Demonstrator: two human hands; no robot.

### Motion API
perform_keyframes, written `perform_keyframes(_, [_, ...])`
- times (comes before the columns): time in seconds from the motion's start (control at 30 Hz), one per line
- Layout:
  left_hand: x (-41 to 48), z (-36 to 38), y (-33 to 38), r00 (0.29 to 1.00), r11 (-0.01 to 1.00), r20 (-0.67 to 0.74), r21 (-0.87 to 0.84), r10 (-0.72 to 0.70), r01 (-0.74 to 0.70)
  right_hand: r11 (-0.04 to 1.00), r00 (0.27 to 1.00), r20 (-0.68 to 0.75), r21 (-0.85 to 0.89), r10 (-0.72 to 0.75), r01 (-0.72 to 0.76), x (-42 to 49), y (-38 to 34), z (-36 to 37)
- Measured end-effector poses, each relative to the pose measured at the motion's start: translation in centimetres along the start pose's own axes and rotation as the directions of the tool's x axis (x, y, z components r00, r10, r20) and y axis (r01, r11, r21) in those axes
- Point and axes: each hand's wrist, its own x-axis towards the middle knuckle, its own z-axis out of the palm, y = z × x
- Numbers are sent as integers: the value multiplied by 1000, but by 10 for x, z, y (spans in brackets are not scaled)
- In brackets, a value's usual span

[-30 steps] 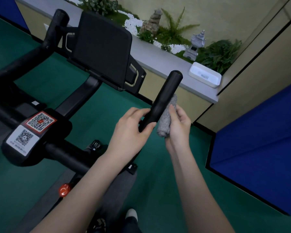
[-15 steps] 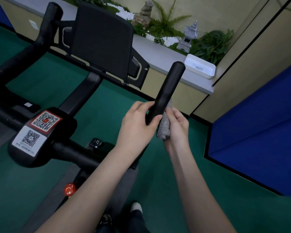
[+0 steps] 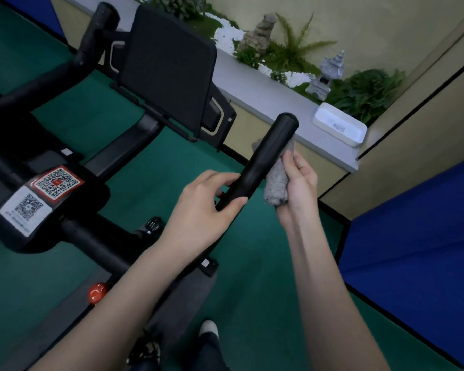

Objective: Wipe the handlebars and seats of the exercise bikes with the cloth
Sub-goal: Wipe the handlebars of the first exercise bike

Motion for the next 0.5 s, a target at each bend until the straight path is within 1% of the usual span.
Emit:
perform_keyframes(0.13, [1,-2,5,1000,999,4,39,-22,22,991,979,159,-57,126,-119,0,10,-16])
perform_keyframes(0.3, [8,1,16,996,991,-51,105,-74,79,958,923,270,-156,276,-241,22,-12,-18])
perform_keyframes(0.37, [9,3,19,992,987,-70,120,-103,111,956,914,286,-150,287,-252,33,-22,-17])
perform_keyframes(0.5, [9,6,22,988,982,-96,133,-125,137,974,923,315,-40,222,-221,45,-28,-15])
